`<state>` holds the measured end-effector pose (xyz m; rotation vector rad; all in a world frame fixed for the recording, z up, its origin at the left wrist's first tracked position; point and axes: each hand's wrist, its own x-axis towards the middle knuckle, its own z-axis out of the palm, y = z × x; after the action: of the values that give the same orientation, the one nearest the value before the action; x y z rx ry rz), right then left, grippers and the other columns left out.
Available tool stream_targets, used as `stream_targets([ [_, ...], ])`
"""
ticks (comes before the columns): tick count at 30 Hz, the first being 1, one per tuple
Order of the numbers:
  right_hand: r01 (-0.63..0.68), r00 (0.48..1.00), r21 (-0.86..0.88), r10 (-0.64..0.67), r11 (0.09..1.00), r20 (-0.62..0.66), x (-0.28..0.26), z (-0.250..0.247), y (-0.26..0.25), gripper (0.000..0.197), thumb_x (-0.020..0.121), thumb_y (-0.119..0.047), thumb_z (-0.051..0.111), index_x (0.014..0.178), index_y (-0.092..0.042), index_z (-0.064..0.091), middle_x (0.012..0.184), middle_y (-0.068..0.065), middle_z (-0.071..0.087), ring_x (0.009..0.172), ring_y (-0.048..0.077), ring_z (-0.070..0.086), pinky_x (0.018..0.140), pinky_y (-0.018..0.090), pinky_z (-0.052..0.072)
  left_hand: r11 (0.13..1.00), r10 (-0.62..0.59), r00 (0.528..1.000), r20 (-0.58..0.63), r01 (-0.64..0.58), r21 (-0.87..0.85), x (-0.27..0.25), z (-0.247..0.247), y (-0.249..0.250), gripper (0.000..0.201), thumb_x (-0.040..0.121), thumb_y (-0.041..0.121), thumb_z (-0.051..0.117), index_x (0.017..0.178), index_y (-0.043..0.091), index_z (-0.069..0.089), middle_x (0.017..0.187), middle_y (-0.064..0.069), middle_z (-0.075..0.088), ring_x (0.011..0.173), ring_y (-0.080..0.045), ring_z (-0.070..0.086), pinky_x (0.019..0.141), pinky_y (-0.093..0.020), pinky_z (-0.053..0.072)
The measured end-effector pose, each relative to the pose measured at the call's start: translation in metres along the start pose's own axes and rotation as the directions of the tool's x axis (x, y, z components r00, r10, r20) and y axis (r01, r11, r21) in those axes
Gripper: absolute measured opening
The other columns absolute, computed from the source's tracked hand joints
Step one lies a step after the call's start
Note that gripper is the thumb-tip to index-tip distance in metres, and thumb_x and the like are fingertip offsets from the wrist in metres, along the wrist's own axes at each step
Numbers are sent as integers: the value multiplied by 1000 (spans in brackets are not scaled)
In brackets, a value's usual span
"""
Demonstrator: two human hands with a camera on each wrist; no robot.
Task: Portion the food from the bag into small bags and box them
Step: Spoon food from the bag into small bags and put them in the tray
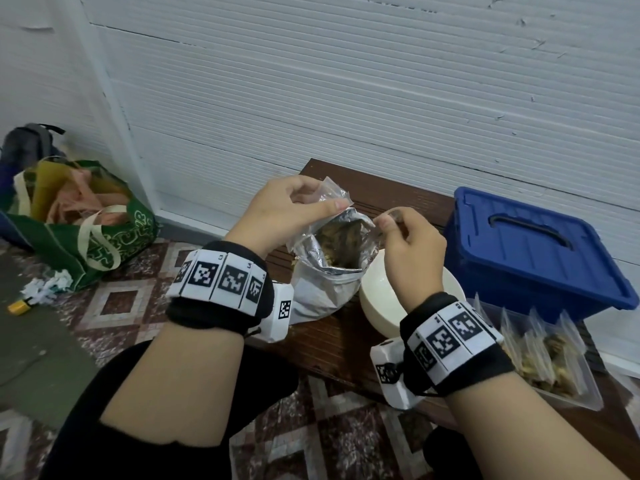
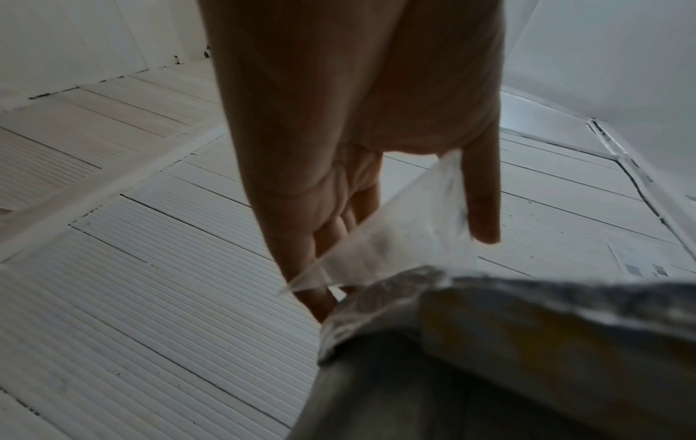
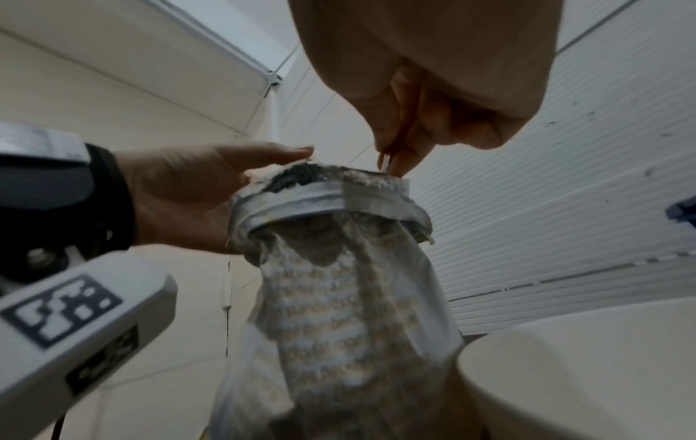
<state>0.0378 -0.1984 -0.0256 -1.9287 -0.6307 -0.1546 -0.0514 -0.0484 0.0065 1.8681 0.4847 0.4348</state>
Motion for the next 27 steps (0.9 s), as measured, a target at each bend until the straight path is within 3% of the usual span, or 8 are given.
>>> stream_targets([
  [5,-164,980,91,173,982,-95,7,-6,0,18,96,-15,51,84,-12,64,71,-6,58,67,5,52,64,20,40,1000,12,1000,-4,-12,13,-3,-1,2,50,55,58,72,96,30,66,101,14,66,99,-2,60,94,-31,49],
  [8,-202,965,80,212,976,-152,12,-11,-1,21,97,-18,49,92,-6,65,69,-7,53,59,3,45,51,7,35,999,20,999,-35,-18,47,-3,-6,2,55,59,60,72,102,27,67,105,11,66,100,-5,59,90,-28,50],
  [11,-220,954,85,233,972,-191,19,-19,-4,21,98,-19,48,94,-6,64,69,-7,50,57,3,43,48,4,35,989,62,997,-43,-56,135,-5,-16,5,47,69,52,74,108,28,64,104,15,65,95,2,58,82,-18,46],
  [14,-215,950,83,228,973,-214,25,-25,-6,21,99,-20,46,93,-7,63,69,-7,49,57,3,43,49,4,36,966,82,997,1,-80,244,-7,-26,6,32,73,43,77,99,38,59,93,23,60,85,10,53,70,-10,40],
  [18,-203,942,85,218,975,-257,33,-35,-11,20,98,-19,47,91,-8,62,71,-9,48,62,1,44,50,4,34,934,56,995,77,-80,348,-6,-30,2,35,70,43,79,99,41,58,96,24,58,92,9,51,75,-13,40],
  [22,-213,931,131,241,968,-275,43,-45,-21,18,98,-18,47,87,-12,59,66,-12,47,59,0,43,56,17,33,905,50,989,140,-104,413,-6,-26,2,51,68,47,79,114,34,63,102,23,59,93,9,51,68,-8,30],
  [25,-209,930,151,244,966,-274,47,-46,-26,21,97,-17,48,79,-15,58,63,-12,48,53,-1,43,47,9,33,884,61,986,154,-125,451,-5,-21,3,55,68,48,79,118,32,63,108,18,61,99,1,53,68,-7,29],
  [27,-208,936,149,241,967,-258,48,-44,-29,20,97,-17,48,83,-14,61,66,-8,54,55,-1,45,46,5,33,884,58,989,139,-116,453,-4,-17,2,56,65,51,80,116,34,64,108,20,62,104,-2,54,81,-14,39],
])
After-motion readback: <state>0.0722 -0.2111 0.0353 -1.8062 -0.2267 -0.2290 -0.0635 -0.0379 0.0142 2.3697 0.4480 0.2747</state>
